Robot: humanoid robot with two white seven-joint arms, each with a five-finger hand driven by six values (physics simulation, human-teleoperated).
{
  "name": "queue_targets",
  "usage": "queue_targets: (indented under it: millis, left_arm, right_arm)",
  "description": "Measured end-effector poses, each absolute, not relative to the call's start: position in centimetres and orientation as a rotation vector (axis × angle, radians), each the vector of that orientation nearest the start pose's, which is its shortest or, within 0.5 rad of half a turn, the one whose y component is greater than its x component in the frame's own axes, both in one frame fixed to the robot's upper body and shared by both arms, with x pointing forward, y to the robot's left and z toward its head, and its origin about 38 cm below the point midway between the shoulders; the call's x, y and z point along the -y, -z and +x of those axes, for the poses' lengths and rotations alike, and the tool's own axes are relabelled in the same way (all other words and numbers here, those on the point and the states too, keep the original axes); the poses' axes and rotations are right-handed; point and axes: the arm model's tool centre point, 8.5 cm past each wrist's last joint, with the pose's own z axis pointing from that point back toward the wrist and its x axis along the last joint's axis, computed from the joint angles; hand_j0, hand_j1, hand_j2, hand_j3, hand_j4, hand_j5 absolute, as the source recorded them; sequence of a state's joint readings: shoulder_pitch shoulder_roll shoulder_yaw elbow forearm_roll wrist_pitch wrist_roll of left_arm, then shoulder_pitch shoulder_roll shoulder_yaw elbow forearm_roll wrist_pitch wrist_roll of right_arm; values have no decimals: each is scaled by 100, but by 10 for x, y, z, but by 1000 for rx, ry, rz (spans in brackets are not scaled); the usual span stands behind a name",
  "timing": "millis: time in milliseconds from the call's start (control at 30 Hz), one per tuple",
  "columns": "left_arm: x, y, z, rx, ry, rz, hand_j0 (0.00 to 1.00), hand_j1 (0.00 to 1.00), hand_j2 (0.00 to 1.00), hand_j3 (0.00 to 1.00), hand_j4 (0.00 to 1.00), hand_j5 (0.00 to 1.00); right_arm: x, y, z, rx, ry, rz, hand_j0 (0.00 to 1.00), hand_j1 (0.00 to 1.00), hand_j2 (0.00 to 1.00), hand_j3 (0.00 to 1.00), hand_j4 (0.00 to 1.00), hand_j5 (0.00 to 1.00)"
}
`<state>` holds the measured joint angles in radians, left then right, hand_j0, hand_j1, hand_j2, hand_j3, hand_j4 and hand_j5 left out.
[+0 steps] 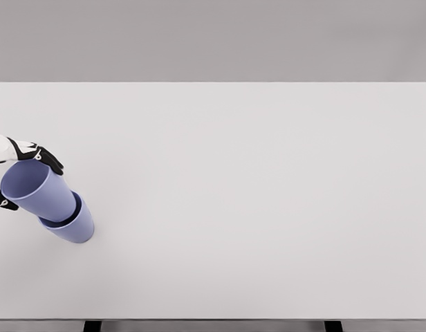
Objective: Place the right cup on the left cup with left arm
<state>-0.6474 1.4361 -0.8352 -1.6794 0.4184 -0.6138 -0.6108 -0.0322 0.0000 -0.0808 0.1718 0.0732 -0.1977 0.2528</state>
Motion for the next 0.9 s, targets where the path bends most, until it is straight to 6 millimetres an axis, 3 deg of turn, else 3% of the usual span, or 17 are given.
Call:
queue_targets:
  millis: [300, 600, 800, 900]
  left_arm:
    - [-406, -298, 337, 1345, 1809, 8, 94, 94, 94, 94, 94, 94]
    - [-408, -301, 337, 1347, 1808, 15, 100, 100, 100, 100, 100, 100]
    - [-408, -332, 340, 1457, 1739, 24, 100, 100, 100, 100, 100, 100]
    - [-388, -364, 353, 1617, 1743, 39, 100, 100, 100, 100, 100, 100]
  right_arm:
    - [245, 255, -17, 61, -1, 178, 100, 100, 100, 100, 100, 100]
    - [245, 255, -18, 59, -1, 178, 100, 100, 100, 100, 100, 100]
    - [245, 255, -18, 59, -2, 178, 100, 100, 100, 100, 100, 100]
    - [245, 255, -17, 61, -2, 178, 100, 100, 100, 100, 100, 100]
